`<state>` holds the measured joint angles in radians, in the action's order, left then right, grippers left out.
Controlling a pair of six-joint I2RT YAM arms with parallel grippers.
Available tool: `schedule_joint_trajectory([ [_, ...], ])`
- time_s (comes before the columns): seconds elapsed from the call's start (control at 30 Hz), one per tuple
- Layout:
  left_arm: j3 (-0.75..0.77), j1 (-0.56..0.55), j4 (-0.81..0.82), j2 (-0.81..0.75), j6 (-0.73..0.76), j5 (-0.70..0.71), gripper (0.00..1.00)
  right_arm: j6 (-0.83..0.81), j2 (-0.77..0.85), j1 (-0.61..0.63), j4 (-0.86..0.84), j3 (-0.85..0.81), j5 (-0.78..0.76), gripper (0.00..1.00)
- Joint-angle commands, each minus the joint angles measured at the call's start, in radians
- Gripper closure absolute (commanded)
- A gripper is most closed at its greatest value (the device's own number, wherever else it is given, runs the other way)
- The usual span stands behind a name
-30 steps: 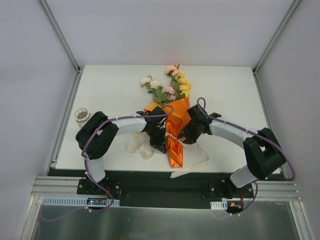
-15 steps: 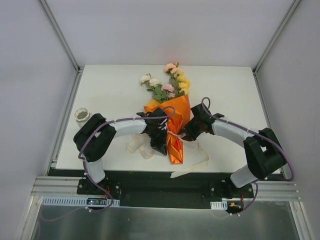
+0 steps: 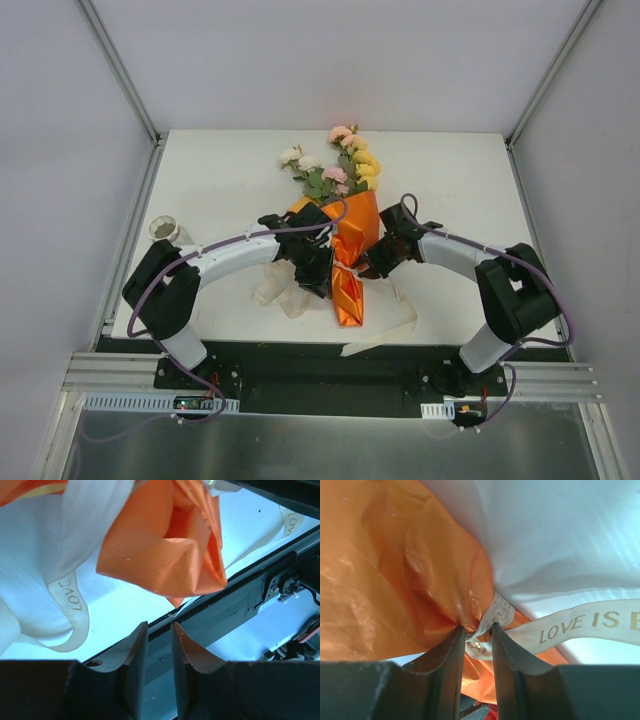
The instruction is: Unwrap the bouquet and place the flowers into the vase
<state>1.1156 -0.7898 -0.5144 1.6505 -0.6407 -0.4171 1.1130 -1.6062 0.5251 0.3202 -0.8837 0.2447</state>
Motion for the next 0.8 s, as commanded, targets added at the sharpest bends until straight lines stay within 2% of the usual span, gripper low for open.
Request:
schedule_joint_trajectory([
  [0.0, 0.082, 0.02, -0.068, 0.02, 0.097, 0.064, 0.74, 0.011, -0.047, -0.005, 0.022, -0.047, 0.004, 0.73],
  [0.07, 0.127, 0.03, -0.085, 0.047, 0.124, 0.063, 0.73, 0.007, -0.043, -0.007, 0.008, -0.049, -0.021, 0.76],
  [0.2, 0.206, 0.038, -0.09, 0.092, 0.183, 0.034, 0.68, -0.015, -0.023, -0.007, 0.028, -0.064, -0.025, 0.98],
  [0.23, 0.219, 0.038, -0.09, 0.103, 0.19, 0.017, 0.69, -0.021, -0.017, -0.014, 0.042, -0.066, -0.028, 1.0],
  [0.33, 0.236, 0.04, -0.061, 0.143, 0.217, -0.015, 0.7, -0.048, 0.012, -0.03, 0.054, -0.061, -0.059, 1.0],
  [0.47, 0.26, 0.038, -0.061, 0.215, 0.239, 0.038, 0.66, -0.05, 0.011, -0.022, 0.031, -0.067, -0.006, 1.0],
  [0.6, 0.245, 0.04, -0.061, 0.265, 0.191, 0.089, 0.64, -0.024, 0.034, -0.022, -0.027, -0.054, 0.005, 1.0],
  [0.77, 0.202, 0.046, -0.076, 0.287, 0.128, 0.176, 0.73, 0.01, 0.063, -0.027, -0.061, -0.046, 0.011, 1.0],
])
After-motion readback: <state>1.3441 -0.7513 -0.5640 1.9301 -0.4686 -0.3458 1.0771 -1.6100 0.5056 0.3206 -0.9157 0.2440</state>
